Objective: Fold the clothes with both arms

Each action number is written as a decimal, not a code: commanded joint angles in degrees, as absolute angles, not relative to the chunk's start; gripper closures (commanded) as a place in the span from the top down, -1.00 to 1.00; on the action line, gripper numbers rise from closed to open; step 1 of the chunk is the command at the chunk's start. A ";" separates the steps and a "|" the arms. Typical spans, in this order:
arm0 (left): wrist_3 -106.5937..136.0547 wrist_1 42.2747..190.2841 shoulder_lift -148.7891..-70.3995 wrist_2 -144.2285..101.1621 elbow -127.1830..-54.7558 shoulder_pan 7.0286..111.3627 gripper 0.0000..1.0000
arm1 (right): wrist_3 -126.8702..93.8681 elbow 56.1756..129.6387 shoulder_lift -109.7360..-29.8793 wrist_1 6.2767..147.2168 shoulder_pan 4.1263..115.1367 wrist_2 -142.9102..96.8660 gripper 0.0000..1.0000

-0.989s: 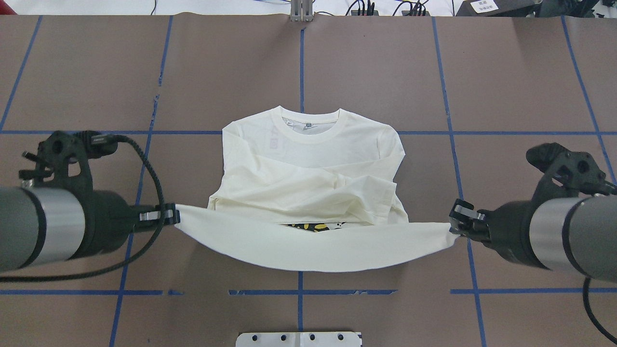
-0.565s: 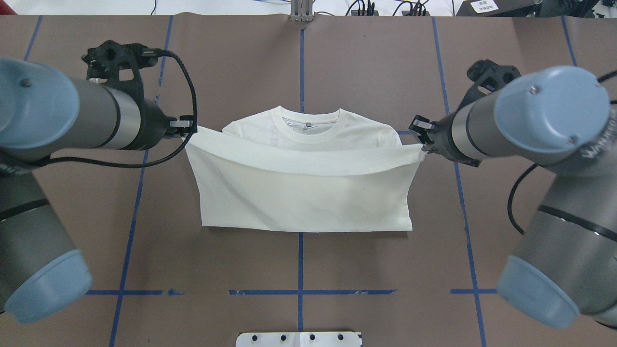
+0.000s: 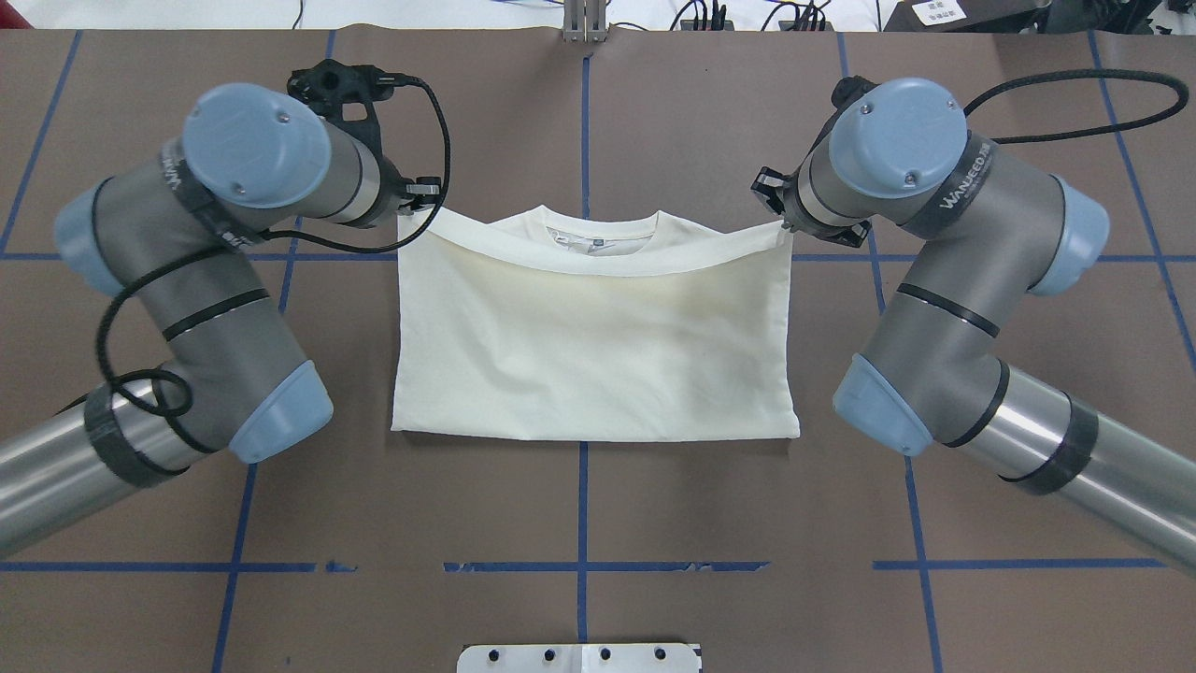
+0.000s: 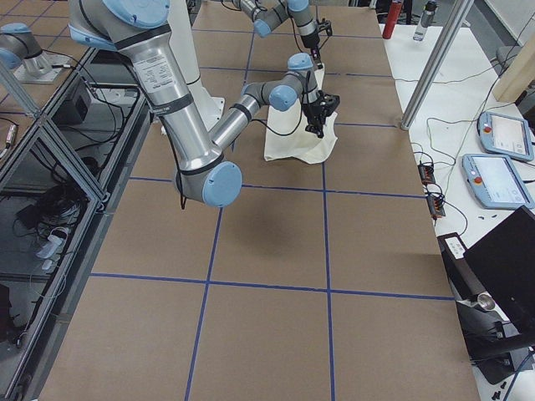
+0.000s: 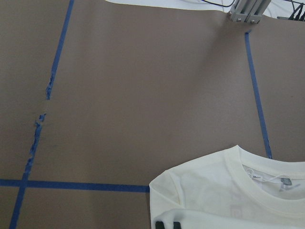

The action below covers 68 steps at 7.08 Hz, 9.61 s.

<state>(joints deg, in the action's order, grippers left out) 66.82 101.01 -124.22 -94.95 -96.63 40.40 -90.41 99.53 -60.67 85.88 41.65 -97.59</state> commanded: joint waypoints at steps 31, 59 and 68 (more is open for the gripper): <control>59.28 125.33 -105.87 -90.88 -94.87 38.72 -1.00 | -74.09 95.79 -61.96 76.46 43.24 -100.90 1.00; 54.05 135.09 -124.72 -98.09 -73.38 49.48 1.00 | -96.24 78.39 -46.14 72.33 27.95 -87.10 -1.00; 64.20 134.39 -119.54 -100.89 -84.96 42.47 1.00 | -93.01 110.36 -73.47 71.89 22.06 -85.51 1.00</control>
<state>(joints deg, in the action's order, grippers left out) 59.40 134.61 -120.84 -99.56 -81.66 44.17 -94.99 107.66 -73.16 71.95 22.00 -84.53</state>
